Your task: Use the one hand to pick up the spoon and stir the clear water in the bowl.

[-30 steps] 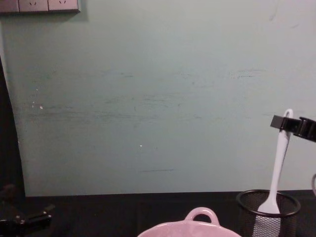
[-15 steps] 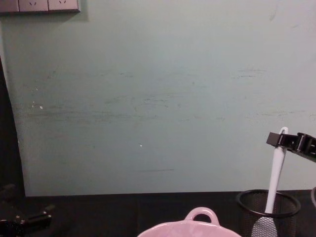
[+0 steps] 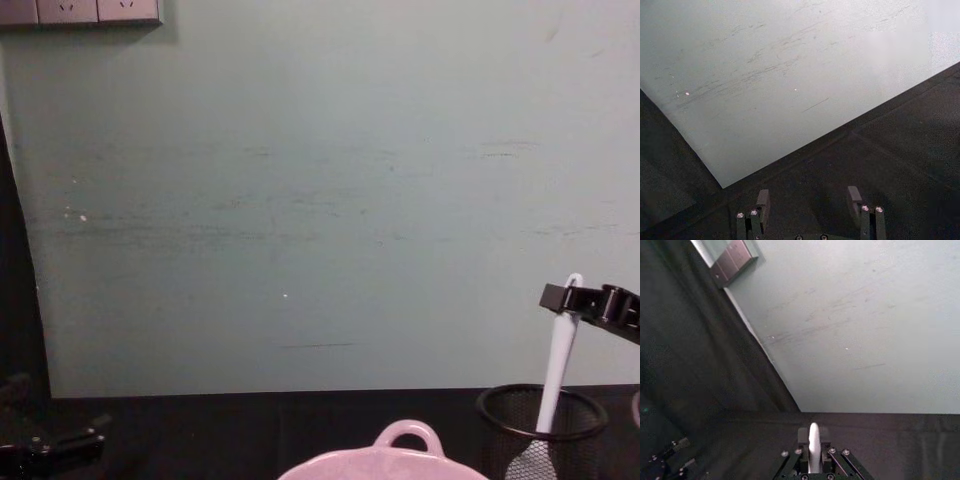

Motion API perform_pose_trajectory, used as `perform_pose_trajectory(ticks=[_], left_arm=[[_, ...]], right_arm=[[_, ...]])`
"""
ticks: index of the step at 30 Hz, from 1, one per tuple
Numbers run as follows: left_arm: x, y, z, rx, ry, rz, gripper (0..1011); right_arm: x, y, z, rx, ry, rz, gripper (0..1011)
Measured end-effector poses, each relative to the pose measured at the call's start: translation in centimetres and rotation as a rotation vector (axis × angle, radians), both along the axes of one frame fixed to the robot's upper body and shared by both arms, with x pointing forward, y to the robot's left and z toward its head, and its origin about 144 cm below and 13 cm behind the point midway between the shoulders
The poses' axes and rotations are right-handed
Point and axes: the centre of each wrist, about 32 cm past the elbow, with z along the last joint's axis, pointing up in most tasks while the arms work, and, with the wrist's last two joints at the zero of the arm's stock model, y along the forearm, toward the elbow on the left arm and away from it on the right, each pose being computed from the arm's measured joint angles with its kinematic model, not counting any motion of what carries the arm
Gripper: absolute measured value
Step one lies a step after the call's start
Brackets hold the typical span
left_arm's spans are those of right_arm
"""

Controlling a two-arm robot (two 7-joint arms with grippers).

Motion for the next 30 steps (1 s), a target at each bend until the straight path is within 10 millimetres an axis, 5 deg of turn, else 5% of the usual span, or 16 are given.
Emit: perform_pose_trajectory(ticks=[21, 30], left_arm=[[0.0, 0.0, 0.0, 0.000, 0.000, 0.000, 1011], [0.0, 0.0, 0.0, 0.000, 0.000, 0.000, 1011]], right_arm=[[-1.5, -1.1, -1.1, -0.019, 0.049, -0.060, 738], [-3.9, -1.5, -0.4, -0.073, 0.055, -0.063, 997]])
